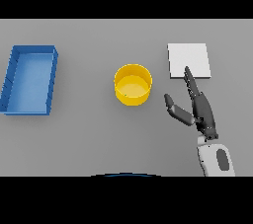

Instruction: Pick up the red beaker and tilt it to pour out 1 green nut into yellow bowl. Pick up the yellow bowl and place it on the metallic measuring scale.

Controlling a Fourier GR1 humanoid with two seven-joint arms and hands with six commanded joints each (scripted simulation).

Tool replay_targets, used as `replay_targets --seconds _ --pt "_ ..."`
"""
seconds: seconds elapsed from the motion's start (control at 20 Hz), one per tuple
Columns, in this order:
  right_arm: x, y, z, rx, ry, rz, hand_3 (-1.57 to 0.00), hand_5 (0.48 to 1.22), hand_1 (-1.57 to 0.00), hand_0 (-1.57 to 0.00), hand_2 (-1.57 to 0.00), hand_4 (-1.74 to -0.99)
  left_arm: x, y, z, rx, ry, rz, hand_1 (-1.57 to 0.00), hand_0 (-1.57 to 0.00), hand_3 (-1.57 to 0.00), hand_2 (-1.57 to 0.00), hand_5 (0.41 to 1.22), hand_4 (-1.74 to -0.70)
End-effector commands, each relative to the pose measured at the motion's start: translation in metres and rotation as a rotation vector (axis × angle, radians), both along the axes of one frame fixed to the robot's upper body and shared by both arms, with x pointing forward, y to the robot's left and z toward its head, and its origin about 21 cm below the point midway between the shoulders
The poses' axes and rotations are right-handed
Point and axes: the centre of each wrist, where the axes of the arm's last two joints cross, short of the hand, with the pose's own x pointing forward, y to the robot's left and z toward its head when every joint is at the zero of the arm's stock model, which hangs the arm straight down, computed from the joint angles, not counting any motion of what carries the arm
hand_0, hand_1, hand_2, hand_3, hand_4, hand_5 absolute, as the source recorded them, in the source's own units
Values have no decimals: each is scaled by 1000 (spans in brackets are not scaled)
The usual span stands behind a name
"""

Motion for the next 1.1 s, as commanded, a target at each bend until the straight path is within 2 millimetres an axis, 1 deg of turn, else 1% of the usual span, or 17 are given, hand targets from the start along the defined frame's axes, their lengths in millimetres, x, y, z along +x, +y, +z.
replay_targets --seconds 0.0,0.15,0.2,0.3,0.4,0.45,0.5,0.55,0.6,0.65,0.7,0.75,0.8,0.85,0.9,1.0,1.05 --pt "0 -2 1 2 -15 2 1 669 1 1 1 -1131 -3 3 -13 -21 -11 8 -1571 -1571 -1569 -1571 1221 -1741" --pt "-3 -2 0 -12 -26 -2 1 677 1 1 1 -1159 -19 15 -56 -87 -10 35 -1571 -1571 -1570 -1571 1221 -1741" --pt "-3 -4 -1 -23 -13 -2 1 676 1 1 1 -1166 -23 13 -67 -104 5 53 -1571 -1571 -1570 -1571 1221 -1741" --pt "-7 -1 -4 -21 -12 2 1 676 1 1 1 -1174 -31 10 -84 -132 4 56 -1571 -1571 -1571 -1571 1151 -1741" --pt "-5 3 -4 -5 -15 4 1 675 1 1 1 -1167 -40 6 -96 -152 18 71 -1571 -1571 -1571 -1571 1050 -1741" --pt "-4 1 -2 -6 -14 -2 1 671 1 1 1 -1161 -47 9 -98 -156 19 79 -1571 -1571 -1571 -1571 984 -1741" --pt "-5 1 -1 -11 -13 -1 1 671 1 1 1 -1157 -52 10 -96 -167 20 89 -1571 -1571 -1571 -1571 925 -1741" --pt "-5 -5 -1 -5 -16 1 1 669 1 1 1 -1155 -57 9 -92 -179 35 99 -1571 -1571 -1571 -1571 868 -1655" --pt "-5 -6 -1 -5 -11 0 1 670 1 1 1 -1155 -61 4 -89 -183 42 85 -1571 -1571 -1525 -1526 818 -1521" --pt "-5 -3 -2 0 0 6 1 670 1 1 1 -1153 -66 -2 -83 -175 43 7 -1344 -1469 -1318 -1276 774 -1369" --pt "-4 -1 -1 2 -1 3 1 670 1 1 1 -1151 -74 -1 -82 -193 64 -36 -1075 -1175 -1055 -1021 737 -1232" --pt "-3 -2 -4 -12 4 0 1 670 1 1 1 -1149 -81 1 -77 -225 82 -69 -860 -940 -843 -817 705 -1126" --pt "-5 -1 -4 -6 -7 1 1 671 1 1 1 -1150 -86 4 -77 -257 93 -91 -687 -751 -675 -653 683 -1050" --pt "-7 -5 -5 -5 -13 1 1 670 1 1 1 -1153 -90 2 -75 -238 130 -103 -550 -601 -539 -522 664 -976" --pt "-4 -7 -2 -3 -11 -3 1 670 1 1 1 -1155 -90 0 -73 -208 168 -104 -440 -481 -431 -418 651 -915" --pt "-4 -5 -2 -12 -14 2 1 670 1 1 1 -1155 -92 1 -76 -167 223 -101 -281 -307 -276 -267 632 -843" --pt "-4 -5 -2 -25 -17 -6 1 665 1 1 1 -1156 -93 0 -80 -149 238 -94 -225 -246 -220 -213 627 -828"
